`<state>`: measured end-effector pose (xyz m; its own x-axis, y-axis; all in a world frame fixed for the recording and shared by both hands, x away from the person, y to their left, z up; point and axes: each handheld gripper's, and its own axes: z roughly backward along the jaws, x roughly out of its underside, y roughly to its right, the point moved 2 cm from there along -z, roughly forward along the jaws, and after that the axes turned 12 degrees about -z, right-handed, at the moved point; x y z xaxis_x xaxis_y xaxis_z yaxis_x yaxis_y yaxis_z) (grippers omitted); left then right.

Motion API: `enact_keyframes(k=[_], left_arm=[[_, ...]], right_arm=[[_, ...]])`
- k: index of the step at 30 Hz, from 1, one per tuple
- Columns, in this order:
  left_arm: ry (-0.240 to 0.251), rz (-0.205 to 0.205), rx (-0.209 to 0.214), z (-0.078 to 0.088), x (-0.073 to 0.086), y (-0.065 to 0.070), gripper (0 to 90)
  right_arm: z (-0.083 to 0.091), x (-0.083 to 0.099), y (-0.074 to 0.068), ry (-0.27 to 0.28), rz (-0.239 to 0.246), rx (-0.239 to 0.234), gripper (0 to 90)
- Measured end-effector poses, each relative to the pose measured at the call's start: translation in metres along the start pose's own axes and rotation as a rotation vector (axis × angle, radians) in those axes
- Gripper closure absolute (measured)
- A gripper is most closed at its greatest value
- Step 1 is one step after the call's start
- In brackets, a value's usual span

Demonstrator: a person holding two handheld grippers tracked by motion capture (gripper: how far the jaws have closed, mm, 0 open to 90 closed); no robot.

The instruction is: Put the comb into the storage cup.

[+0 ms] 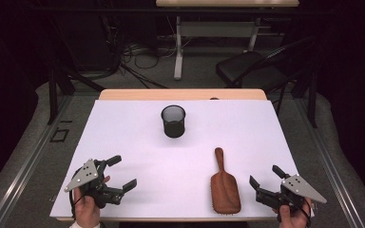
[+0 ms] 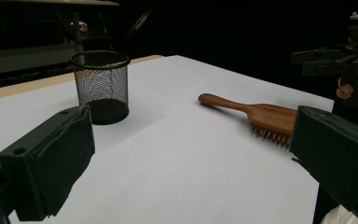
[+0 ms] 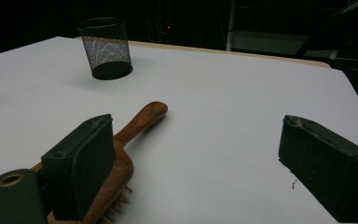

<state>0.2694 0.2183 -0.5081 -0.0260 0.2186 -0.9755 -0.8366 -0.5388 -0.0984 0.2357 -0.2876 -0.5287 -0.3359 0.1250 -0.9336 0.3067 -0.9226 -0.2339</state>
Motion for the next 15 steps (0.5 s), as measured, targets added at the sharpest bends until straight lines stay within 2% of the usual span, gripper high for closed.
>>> enact_keyframes(k=[10, 15], left_arm=[[-0.003, 0.003, -0.001, 0.0002, 0.0005, 0.0004, 0.3], [-0.003, 0.006, 0.008, 0.0012, 0.0006, 0.0009, 0.3]], right_arm=[[-0.0030, 0.0010, 0.0000, -0.021, 0.003, 0.013, 9.8], [-0.0076, 0.0022, -0.0007, -0.066, -0.010, 0.019, 6.9]])
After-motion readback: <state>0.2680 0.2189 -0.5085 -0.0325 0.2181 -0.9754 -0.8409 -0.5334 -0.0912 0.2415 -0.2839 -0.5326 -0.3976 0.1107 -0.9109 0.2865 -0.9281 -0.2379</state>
